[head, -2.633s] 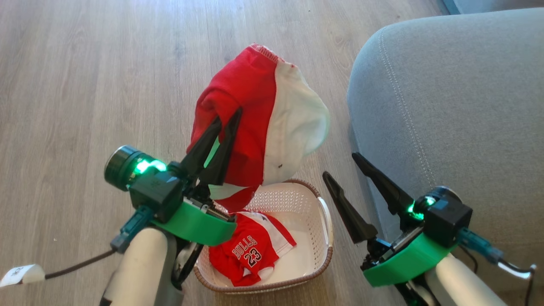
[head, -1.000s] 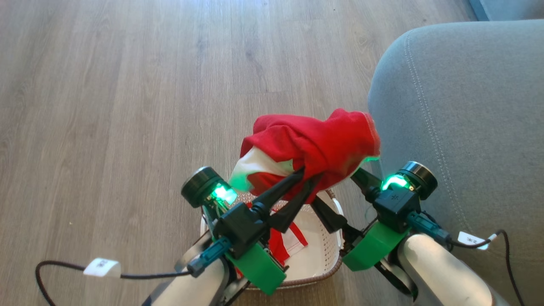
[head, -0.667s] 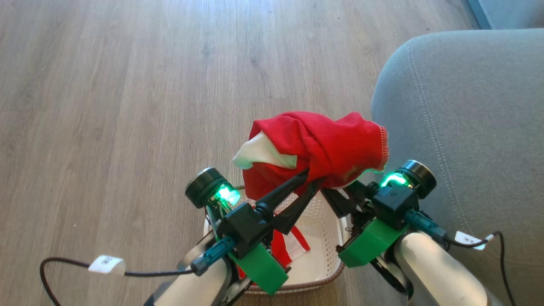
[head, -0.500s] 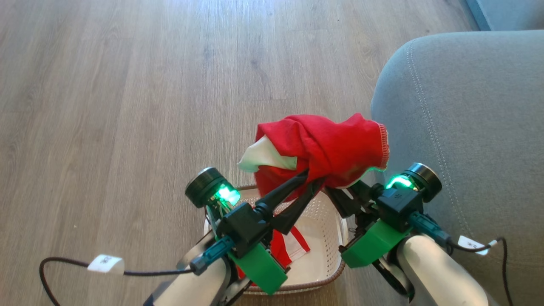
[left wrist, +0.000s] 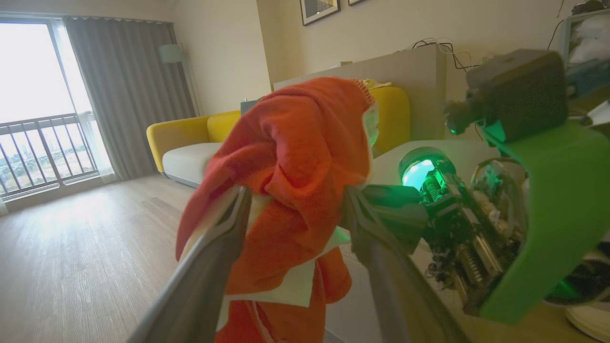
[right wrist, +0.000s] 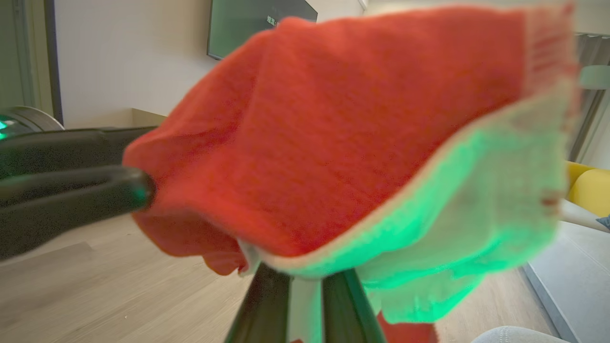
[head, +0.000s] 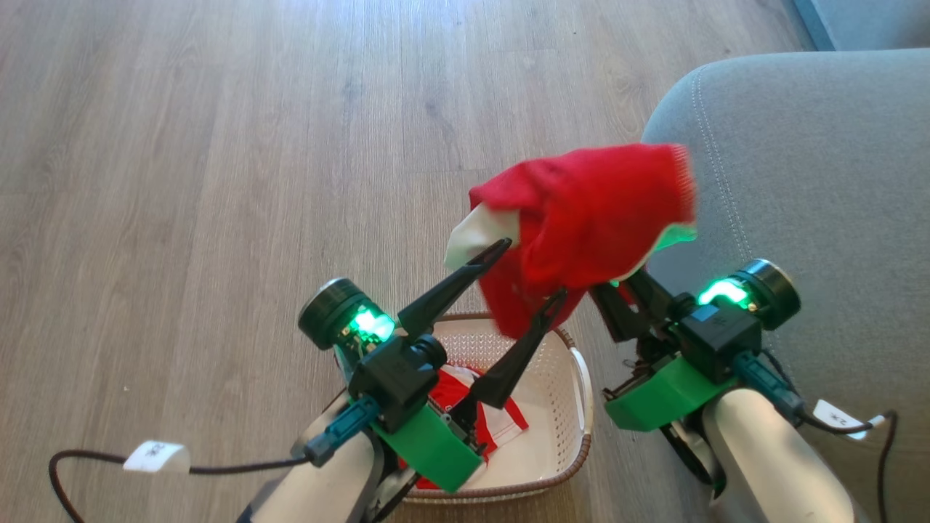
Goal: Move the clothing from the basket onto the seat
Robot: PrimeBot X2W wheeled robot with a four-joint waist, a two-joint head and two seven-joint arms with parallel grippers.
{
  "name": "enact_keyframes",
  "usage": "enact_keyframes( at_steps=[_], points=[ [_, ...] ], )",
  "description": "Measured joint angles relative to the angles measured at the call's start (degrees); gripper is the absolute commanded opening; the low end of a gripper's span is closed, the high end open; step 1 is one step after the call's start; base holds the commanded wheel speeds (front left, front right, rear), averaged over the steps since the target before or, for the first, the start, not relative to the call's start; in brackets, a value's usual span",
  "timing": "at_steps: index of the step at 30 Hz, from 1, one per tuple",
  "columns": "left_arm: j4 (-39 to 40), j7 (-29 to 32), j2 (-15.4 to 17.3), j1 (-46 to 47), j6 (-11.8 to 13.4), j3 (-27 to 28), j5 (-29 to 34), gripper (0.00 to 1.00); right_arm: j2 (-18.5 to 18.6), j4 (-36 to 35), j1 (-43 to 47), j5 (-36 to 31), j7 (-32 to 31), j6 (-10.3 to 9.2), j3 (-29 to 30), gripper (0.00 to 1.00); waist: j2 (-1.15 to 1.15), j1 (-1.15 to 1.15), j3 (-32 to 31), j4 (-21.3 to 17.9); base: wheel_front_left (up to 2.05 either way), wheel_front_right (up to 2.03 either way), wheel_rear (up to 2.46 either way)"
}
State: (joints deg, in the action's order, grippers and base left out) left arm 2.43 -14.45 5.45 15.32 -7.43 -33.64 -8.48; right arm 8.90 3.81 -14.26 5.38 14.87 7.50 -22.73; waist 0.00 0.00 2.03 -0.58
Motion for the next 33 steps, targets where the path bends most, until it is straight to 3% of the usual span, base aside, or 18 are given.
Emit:
enact_keyframes(
  at_steps=[19,33],
  points=[
    [-0.55,0.00,-0.80,-0.55,0.00,2.19,0.99,1.00,0.12,-4.13,0.93,-4.55,0.00,0.00,3.38,0.00,0.00,0.00,0.01,0.01,0.00,0.00,0.00],
    [-3.46,0.00,-1.20,-2.60,0.00,4.03,2.14,1.00,2.42,-5.43,0.90,-6.92,0.00,0.00,3.79,0.00,0.00,0.00,0.15,-0.02,0.00,0.00,0.00]
  ],
)
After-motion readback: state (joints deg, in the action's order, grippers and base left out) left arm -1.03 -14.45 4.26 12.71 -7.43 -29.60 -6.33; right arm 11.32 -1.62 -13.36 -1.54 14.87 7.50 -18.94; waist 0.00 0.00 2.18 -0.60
